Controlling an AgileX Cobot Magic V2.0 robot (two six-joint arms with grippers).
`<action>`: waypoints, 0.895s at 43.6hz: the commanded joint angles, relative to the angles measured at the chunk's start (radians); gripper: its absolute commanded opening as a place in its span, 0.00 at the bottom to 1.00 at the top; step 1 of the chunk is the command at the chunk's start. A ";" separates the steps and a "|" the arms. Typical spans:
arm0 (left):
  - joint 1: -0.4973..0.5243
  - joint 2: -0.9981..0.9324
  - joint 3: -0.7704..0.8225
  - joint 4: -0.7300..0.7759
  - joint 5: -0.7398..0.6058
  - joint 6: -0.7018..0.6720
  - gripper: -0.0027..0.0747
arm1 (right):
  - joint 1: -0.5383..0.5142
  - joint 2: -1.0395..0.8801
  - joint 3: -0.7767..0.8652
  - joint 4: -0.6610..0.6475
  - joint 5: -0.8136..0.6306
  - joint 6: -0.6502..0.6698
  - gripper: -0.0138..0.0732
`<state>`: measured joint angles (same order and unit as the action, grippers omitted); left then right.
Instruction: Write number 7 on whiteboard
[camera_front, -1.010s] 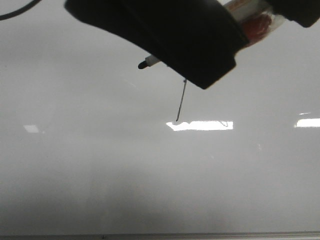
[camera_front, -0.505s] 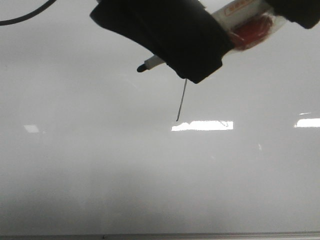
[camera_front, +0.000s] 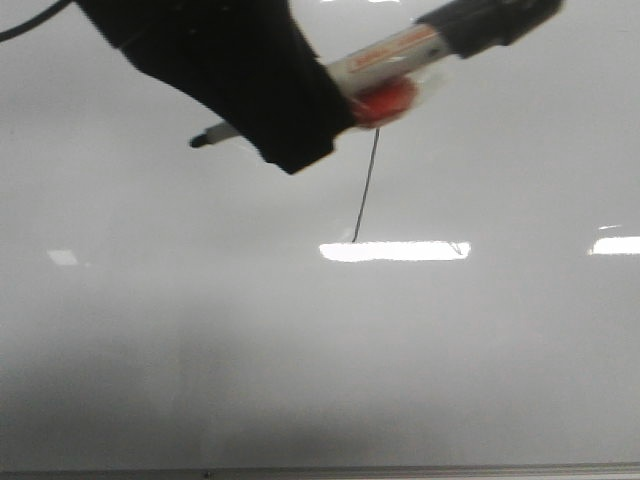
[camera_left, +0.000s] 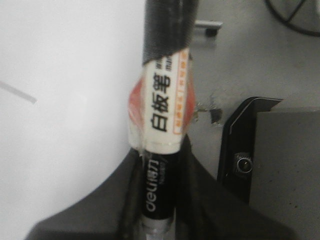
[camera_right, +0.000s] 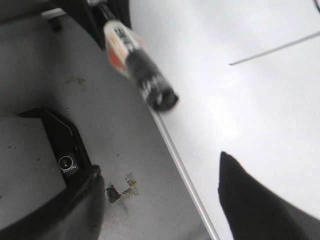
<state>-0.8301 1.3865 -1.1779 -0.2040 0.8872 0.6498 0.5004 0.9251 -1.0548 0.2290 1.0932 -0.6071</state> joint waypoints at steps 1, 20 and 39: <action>0.039 -0.063 -0.038 0.148 -0.011 -0.215 0.10 | -0.031 -0.052 -0.035 -0.028 -0.023 0.068 0.76; 0.570 -0.159 0.050 0.268 -0.041 -0.526 0.10 | -0.049 -0.073 -0.027 -0.028 -0.021 0.082 0.76; 0.882 -0.133 0.239 0.123 -0.449 -0.542 0.10 | -0.049 -0.069 -0.027 -0.028 -0.030 0.084 0.76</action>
<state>0.0383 1.2627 -0.9212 -0.0587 0.5359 0.1183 0.4599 0.8602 -1.0548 0.1947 1.1154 -0.5271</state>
